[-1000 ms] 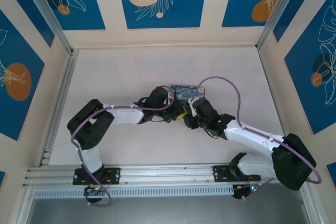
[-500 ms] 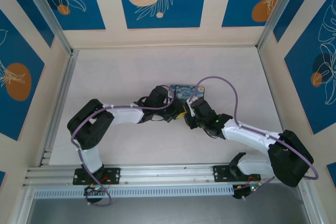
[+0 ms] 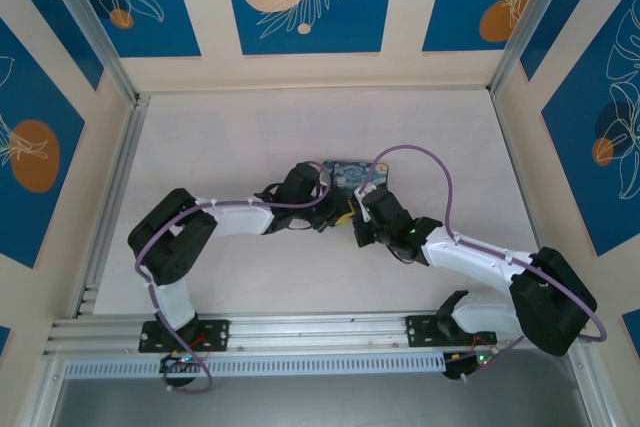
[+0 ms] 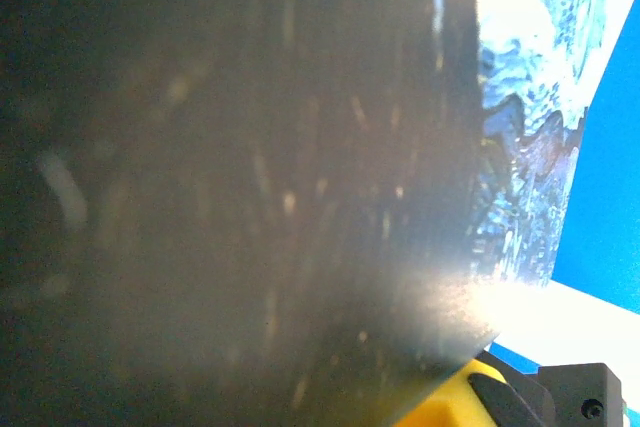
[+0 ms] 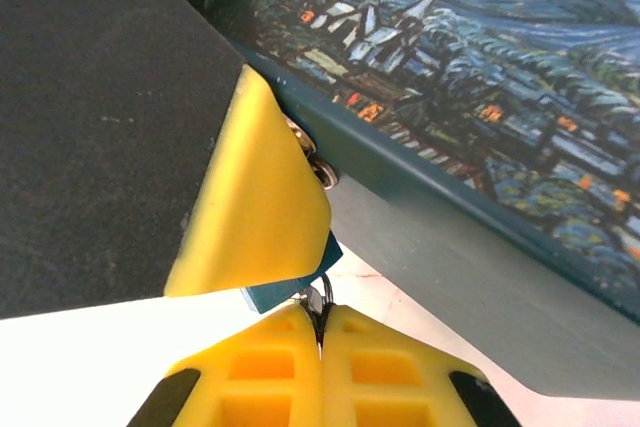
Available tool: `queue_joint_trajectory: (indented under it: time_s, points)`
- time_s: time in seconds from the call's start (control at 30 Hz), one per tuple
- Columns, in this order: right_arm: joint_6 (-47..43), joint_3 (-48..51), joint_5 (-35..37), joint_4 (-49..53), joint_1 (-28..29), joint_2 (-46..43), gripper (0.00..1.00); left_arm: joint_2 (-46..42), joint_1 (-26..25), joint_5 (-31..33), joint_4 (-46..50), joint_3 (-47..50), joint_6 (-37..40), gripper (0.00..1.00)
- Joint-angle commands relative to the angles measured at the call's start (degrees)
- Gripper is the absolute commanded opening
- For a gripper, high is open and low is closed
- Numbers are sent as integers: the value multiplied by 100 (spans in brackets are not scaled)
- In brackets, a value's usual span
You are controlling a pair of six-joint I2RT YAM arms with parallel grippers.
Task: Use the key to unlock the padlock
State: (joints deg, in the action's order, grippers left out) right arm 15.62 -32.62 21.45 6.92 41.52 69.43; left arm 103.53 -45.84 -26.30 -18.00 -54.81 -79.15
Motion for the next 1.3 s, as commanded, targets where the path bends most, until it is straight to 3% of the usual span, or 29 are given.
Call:
queue_joint_trajectory:
  time_s: [0.0, 0.07, 0.2, 0.37, 0.6, 0.83, 1.07, 1.27]
  points:
    - [274, -224, -349, -210, -98, -185, 2, -169, -75, -528, -335, 28, -178, 0]
    - [407, -228, -745, -105, -196, -315, 5, -112, -74, -472, -489, 137, -218, 0]
    - [831, -89, -1163, 169, -375, -744, 37, 6, -78, -327, -750, 322, -230, 0]
    - [1627, 295, -1585, 343, -714, -1356, 52, 162, -74, -142, -437, 361, 241, 0]
    - [2657, 548, -2100, 75, -792, -1376, 58, 255, -133, 222, 472, 182, 1091, 0]
    - [3269, 782, -2125, -517, -862, -965, 60, 440, -254, 350, 836, 26, 1382, 14]
    - [3632, 871, -1979, -901, -1179, -783, 61, 229, -285, 458, 827, 262, 1351, 47]
    - [3633, 673, -2259, -1136, -1484, -407, 61, -296, -285, 735, 934, 583, 1327, 67]
